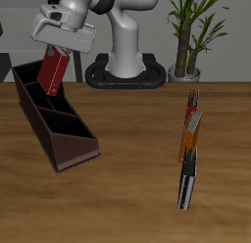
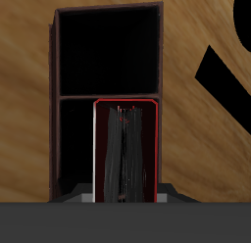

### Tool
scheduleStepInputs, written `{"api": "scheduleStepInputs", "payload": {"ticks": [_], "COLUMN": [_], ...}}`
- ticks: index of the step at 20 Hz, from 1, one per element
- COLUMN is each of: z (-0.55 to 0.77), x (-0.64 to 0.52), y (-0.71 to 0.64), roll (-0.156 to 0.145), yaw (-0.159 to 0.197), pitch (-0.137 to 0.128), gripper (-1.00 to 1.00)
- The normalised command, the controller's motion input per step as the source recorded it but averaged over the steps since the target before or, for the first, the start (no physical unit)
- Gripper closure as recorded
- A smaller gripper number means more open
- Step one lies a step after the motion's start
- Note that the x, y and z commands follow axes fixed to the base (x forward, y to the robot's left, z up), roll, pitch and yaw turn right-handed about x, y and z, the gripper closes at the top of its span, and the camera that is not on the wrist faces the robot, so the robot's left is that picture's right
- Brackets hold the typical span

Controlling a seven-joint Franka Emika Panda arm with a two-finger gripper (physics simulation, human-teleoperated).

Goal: Place the right red book into the right desk caddy's back compartment

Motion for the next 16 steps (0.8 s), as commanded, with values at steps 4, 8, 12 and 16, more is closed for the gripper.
{"api": "scheduleStepInputs", "payload": {"ticks": [4,8,12,16], "z": [-0.06,-0.11,-0.09,-0.10], "x": [-0.04,0.02,0.05,0.01], "y": [0.03,-0.08,-0.07,-0.06], "roll": [-0.004,-0.015,-0.017,-0.014], "yaw": [-0.003,0.000,-0.012,-0.017], "pitch": [0.007,0.017,0.017,0.021], "gripper": [1.00,1.00,1.00,1.00]}}
